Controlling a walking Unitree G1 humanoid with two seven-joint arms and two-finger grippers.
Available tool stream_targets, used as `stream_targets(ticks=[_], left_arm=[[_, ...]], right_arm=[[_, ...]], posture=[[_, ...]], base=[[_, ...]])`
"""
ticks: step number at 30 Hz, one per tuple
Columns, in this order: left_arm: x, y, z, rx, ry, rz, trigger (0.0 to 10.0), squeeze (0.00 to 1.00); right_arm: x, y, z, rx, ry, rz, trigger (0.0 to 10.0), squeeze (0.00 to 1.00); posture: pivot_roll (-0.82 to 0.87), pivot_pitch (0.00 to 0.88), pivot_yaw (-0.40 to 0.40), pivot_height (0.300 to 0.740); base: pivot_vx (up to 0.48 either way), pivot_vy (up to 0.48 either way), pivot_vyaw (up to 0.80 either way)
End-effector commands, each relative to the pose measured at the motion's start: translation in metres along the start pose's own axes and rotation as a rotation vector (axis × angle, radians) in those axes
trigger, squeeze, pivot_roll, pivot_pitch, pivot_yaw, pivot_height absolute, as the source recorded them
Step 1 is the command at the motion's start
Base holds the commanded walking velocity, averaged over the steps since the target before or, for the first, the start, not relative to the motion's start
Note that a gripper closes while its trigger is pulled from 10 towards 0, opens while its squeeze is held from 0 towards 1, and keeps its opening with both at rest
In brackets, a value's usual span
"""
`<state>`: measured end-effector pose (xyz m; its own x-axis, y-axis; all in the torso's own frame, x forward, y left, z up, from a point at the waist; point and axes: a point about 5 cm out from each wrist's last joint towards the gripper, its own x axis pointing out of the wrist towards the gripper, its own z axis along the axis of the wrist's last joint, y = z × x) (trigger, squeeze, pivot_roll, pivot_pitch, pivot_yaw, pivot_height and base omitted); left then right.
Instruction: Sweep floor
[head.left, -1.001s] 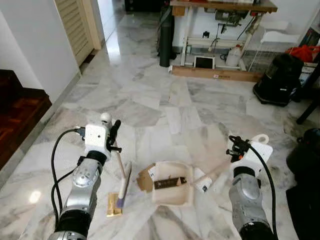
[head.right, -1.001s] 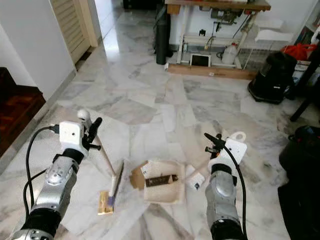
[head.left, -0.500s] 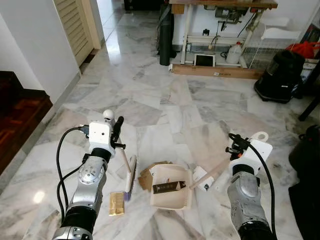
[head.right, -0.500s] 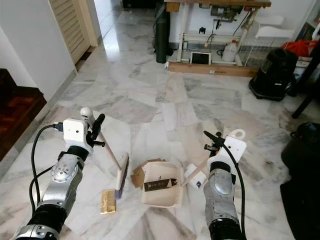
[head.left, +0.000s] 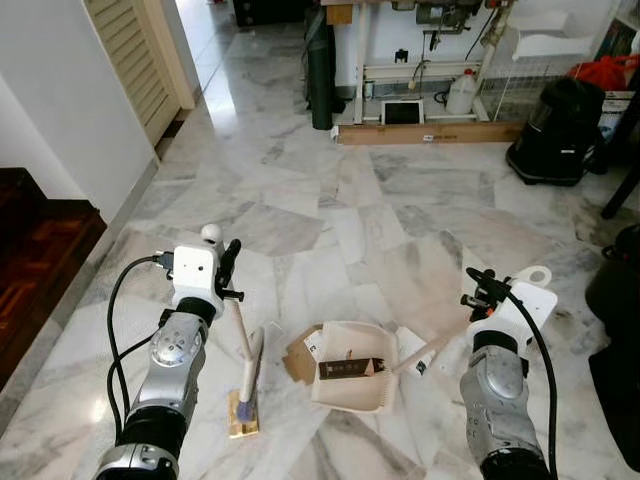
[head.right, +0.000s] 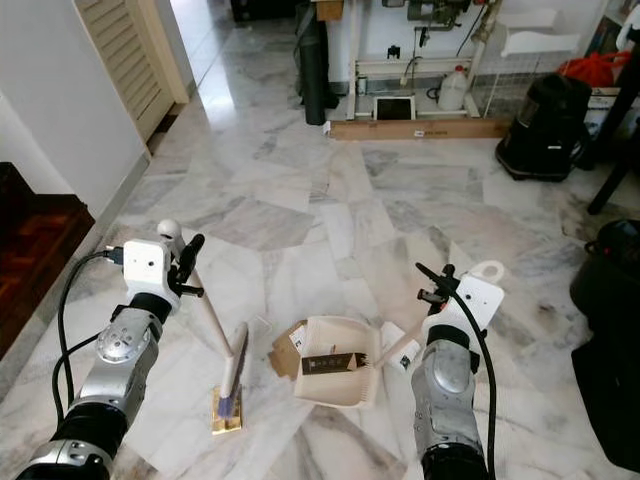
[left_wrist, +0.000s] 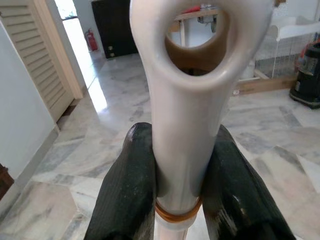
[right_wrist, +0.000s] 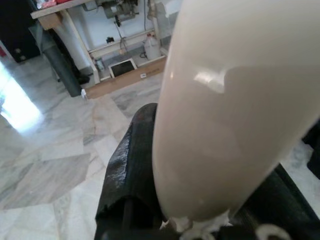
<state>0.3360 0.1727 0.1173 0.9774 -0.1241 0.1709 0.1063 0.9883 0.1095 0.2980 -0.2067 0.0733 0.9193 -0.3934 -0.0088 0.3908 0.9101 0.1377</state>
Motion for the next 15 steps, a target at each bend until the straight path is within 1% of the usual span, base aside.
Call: stream_targets(ticks=[1, 5, 6, 8, 12, 15], left_arm=[[0.001, 0.010, 0.007, 0.021, -0.046, 0.021, 10.0, 0.00], [0.001, 0.010, 0.005, 0.028, -0.038, 0.021, 10.0, 0.00], [0.000, 0.008, 0.003, 0.025, -0.028, 0.024, 10.0, 0.00], [-0.002, 0.009, -0.001, 0.037, -0.011, 0.029, 10.0, 0.00], [-0.006, 0.014, -0.002, 0.033, -0.017, 0.064, 10.0, 0.00], [-0.007, 0.016, -0.002, 0.040, -0.023, 0.079, 10.0, 0.00]], right_arm=[[0.004, 0.013, 0.017, 0.027, -0.076, 0.034, 10.0, 0.00], [0.003, 0.015, 0.018, 0.022, -0.080, 0.043, 10.0, 0.00], [0.004, 0.015, 0.017, 0.020, -0.073, 0.048, 10.0, 0.00], [0.004, 0.016, 0.015, 0.016, -0.064, 0.056, 10.0, 0.00], [0.008, 0.023, 0.018, 0.019, -0.068, 0.083, 10.0, 0.00], [0.009, 0.023, 0.019, 0.020, -0.065, 0.082, 10.0, 0.00]], posture=[[-0.19, 0.000, 0.111, 0.740], [-0.16, 0.000, 0.101, 0.740], [-0.14, 0.000, 0.088, 0.740], [-0.14, 0.000, 0.088, 0.740], [-0.10, 0.000, 0.061, 0.740], [-0.08, 0.000, 0.049, 0.740]], base=[[0.000, 0.000, 0.80], [0.000, 0.000, 0.80], [0.000, 0.000, 0.80], [0.000, 0.000, 0.80], [0.000, 0.000, 0.80], [0.000, 0.000, 0.80]])
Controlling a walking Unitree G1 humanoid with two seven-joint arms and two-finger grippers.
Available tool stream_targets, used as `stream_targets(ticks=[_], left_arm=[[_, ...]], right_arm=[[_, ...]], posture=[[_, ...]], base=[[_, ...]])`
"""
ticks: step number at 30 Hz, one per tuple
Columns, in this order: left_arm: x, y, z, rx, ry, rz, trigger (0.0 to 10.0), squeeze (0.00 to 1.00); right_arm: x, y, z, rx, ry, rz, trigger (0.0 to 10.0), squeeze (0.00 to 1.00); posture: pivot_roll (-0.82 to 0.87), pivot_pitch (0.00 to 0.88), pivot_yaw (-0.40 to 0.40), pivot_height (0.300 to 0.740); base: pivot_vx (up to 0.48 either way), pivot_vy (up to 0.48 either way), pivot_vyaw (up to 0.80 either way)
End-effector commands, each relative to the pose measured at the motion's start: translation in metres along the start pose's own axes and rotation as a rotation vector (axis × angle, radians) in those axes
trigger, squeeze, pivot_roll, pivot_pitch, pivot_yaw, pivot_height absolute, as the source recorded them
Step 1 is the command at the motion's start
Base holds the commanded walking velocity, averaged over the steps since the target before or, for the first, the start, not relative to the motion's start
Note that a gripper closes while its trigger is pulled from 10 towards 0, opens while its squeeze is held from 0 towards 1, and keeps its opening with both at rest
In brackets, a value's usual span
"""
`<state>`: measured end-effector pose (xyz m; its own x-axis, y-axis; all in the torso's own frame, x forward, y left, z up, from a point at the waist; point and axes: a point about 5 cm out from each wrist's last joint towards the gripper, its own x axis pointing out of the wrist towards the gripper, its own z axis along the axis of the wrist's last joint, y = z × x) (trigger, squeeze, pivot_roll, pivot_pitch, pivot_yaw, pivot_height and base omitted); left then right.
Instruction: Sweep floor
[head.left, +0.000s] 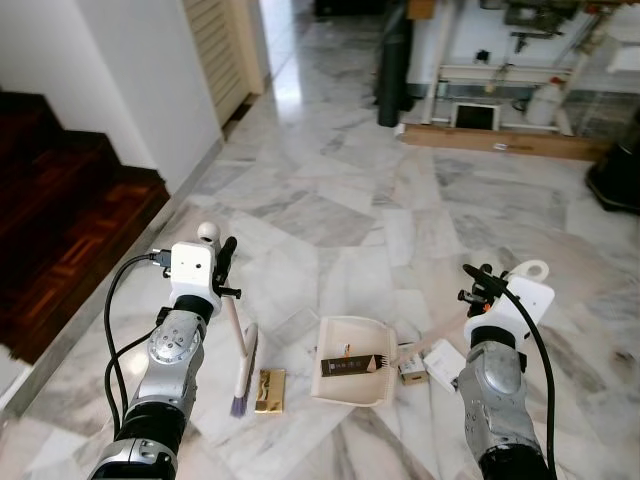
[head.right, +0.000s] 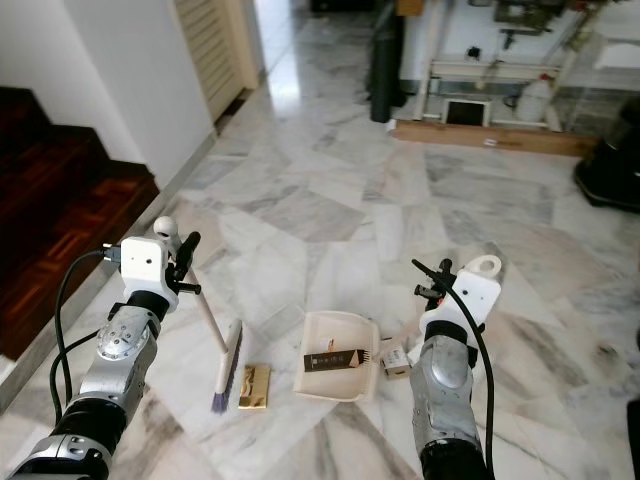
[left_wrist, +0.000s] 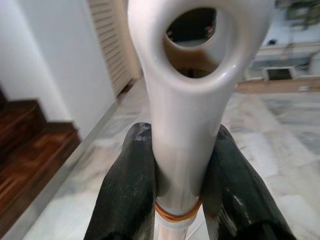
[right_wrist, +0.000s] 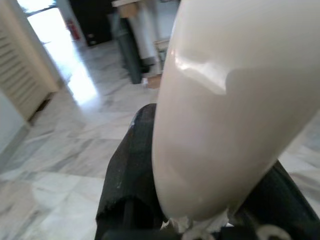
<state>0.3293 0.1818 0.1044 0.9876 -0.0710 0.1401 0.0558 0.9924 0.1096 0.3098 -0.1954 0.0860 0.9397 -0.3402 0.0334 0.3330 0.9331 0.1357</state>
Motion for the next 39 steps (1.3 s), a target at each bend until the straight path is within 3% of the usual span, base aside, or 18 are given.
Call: stream_targets(ticks=[1, 14, 28, 39], left_arm=[[0.002, 0.011, 0.011, 0.029, -0.062, 0.036, 10.0, 0.00], [0.001, 0.013, 0.011, 0.029, -0.076, 0.077, 10.0, 0.00], [0.004, 0.001, 0.009, 0.020, -0.080, 0.073, 10.0, 0.00], [0.004, 0.000, 0.009, 0.025, -0.083, 0.075, 10.0, 0.00]], right_arm=[[0.004, 0.007, 0.008, 0.022, -0.030, 0.023, 10.0, 0.00], [0.009, 0.011, 0.008, 0.010, -0.019, 0.060, 10.0, 0.00], [0.011, 0.010, 0.005, -0.007, -0.004, 0.084, 10.0, 0.00], [0.011, 0.013, 0.003, -0.002, 0.005, 0.092, 10.0, 0.00]], posture=[[-0.08, 0.000, 0.047, 0.740], [-0.06, 0.000, 0.009, 0.740], [-0.06, 0.000, -0.017, 0.740], [-0.05, 0.000, -0.015, 0.740]], base=[[0.000, 0.000, 0.80], [0.000, 0.000, 0.80], [0.000, 0.000, 0.80], [0.000, 0.000, 0.80]])
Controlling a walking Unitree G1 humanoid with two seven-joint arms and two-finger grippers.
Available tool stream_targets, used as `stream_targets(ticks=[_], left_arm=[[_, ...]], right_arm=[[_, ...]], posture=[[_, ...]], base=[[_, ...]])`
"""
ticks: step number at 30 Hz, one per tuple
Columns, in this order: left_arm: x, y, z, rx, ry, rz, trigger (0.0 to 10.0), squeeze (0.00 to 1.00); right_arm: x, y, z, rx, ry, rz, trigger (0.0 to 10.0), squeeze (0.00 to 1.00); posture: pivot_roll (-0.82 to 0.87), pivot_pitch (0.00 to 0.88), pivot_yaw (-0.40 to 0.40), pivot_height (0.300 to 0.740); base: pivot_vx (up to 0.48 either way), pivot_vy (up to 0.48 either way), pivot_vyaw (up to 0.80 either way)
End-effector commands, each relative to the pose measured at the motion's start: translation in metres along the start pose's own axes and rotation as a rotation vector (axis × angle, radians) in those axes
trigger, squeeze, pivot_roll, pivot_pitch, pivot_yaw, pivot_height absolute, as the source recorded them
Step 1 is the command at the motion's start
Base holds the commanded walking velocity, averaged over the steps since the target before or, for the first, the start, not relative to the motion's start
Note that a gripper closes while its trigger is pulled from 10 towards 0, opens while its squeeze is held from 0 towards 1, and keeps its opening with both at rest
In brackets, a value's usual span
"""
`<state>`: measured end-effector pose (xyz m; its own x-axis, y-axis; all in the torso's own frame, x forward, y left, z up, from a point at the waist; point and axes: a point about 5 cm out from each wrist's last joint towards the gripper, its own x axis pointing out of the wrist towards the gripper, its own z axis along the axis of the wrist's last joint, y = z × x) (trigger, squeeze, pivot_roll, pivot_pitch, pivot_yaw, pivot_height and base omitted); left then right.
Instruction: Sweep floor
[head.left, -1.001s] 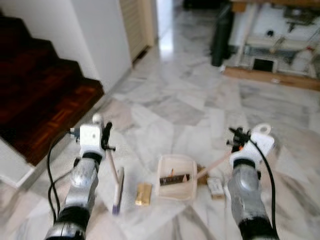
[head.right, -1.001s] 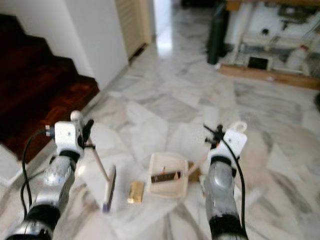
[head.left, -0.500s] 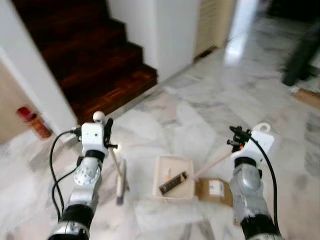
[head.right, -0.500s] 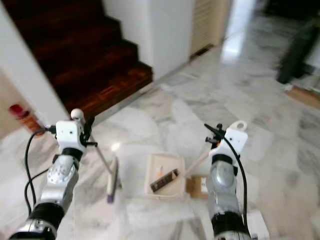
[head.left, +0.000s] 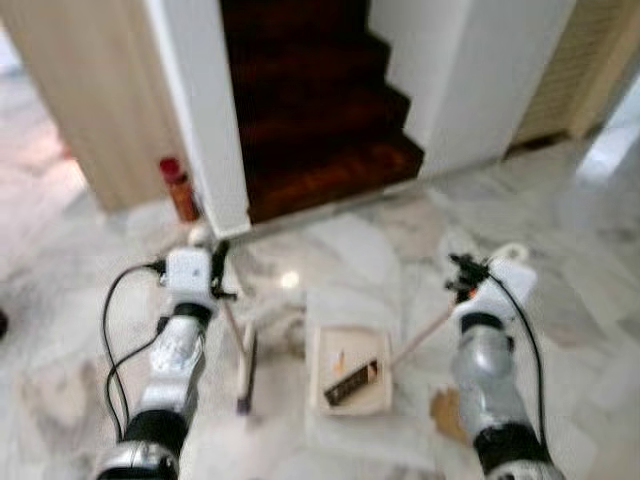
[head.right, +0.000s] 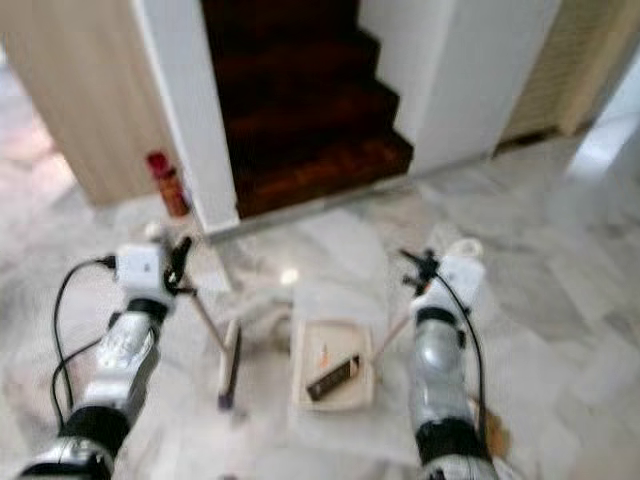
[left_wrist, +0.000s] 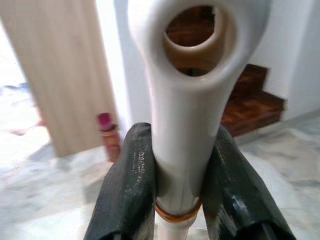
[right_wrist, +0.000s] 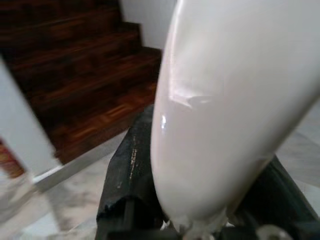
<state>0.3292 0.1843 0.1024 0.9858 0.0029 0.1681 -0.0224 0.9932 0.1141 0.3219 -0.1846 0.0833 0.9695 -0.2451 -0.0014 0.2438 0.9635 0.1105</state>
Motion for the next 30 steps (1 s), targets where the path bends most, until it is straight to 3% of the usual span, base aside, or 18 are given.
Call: stream_targets(ticks=[1, 15, 25, 30], left_arm=[[0.0045, -0.0015, 0.0107, 0.007, -0.063, 0.002, 10.0, 0.00], [0.0021, 0.0005, 0.0086, 0.013, -0.055, 0.013, 10.0, 0.00], [0.0003, 0.0012, 0.0059, 0.003, -0.039, 0.028, 10.0, 0.00], [-0.0005, 0.0011, 0.0051, 0.003, -0.036, 0.031, 10.0, 0.00]], right_arm=[[0.0030, -0.0017, 0.0081, 0.020, -0.041, -0.004, 10.0, 0.00], [0.0010, 0.0007, 0.0045, 0.028, -0.031, -0.001, 10.0, 0.00], [0.0015, -0.0001, 0.0022, 0.043, -0.010, 0.000, 10.0, 0.00], [0.0010, 0.0001, 0.0006, 0.041, -0.001, 0.002, 10.0, 0.00]], posture=[[-0.05, 0.000, -0.013, 0.740], [-0.04, 0.000, -0.013, 0.740], [-0.04, 0.000, -0.020, 0.740], [-0.04, 0.000, -0.024, 0.740]], base=[[0.000, 0.000, 0.80], [0.000, 0.000, 0.80], [0.000, 0.000, 0.08], [0.000, 0.264, 0.00]])
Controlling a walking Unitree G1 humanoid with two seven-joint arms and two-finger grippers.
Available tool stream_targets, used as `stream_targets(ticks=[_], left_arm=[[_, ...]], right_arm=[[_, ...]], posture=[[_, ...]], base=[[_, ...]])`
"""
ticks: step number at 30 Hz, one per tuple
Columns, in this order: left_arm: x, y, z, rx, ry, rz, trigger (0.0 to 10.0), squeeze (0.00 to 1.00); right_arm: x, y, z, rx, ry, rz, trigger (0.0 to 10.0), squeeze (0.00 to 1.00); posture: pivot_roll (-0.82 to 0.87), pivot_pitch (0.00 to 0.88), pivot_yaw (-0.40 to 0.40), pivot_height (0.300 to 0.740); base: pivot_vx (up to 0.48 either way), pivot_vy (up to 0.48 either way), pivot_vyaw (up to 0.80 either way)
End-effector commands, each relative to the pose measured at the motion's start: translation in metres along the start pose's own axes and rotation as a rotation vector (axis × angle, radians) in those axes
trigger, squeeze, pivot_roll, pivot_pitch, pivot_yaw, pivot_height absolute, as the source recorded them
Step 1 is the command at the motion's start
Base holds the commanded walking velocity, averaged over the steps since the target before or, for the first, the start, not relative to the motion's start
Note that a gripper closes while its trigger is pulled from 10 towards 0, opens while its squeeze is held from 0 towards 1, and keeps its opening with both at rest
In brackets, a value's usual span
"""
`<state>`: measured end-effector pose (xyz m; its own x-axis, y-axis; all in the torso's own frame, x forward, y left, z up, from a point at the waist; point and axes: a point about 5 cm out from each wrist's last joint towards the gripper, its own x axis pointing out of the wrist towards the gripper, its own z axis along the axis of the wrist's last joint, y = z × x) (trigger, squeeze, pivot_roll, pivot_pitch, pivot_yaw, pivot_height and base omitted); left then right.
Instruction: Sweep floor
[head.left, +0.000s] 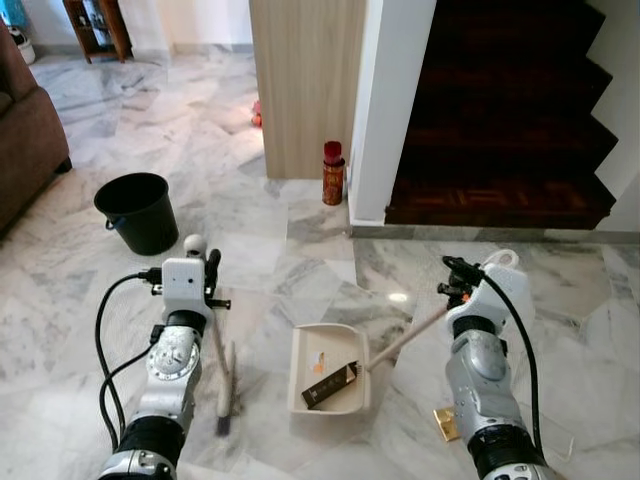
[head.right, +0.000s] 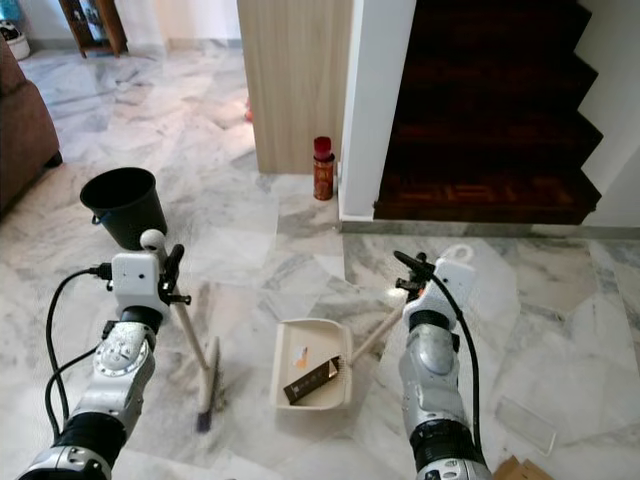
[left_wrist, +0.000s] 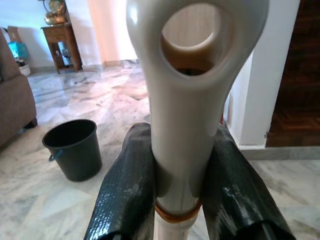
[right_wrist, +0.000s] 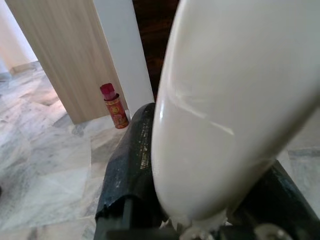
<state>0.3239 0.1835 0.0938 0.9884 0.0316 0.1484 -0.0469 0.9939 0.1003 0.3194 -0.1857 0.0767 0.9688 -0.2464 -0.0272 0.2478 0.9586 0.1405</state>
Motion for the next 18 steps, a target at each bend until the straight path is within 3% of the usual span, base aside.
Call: stream_targets(ticks=[1, 13, 18], left_arm=[[0.0056, 0.0026, 0.0125, 0.011, -0.058, 0.005, 10.0, 0.00], [0.0046, 0.0037, 0.0120, 0.009, -0.054, 0.008, 10.0, 0.00], [0.0049, 0.0040, 0.0122, 0.009, -0.052, 0.012, 10.0, 0.00]], right_arm=[[0.0028, 0.0030, 0.0066, 0.010, -0.026, 0.009, 10.0, 0.00], [0.0038, 0.0009, 0.0058, 0.010, -0.008, 0.004, 10.0, 0.00], [0.0038, 0.0002, 0.0048, 0.006, 0.004, 0.001, 10.0, 0.00]], posture=[[-0.04, 0.000, -0.024, 0.740], [-0.04, 0.000, -0.028, 0.740], [-0.04, 0.000, -0.029, 0.740]], base=[[0.000, 0.266, 0.00], [0.000, 0.290, 0.00], [0.000, 0.317, -0.54]])
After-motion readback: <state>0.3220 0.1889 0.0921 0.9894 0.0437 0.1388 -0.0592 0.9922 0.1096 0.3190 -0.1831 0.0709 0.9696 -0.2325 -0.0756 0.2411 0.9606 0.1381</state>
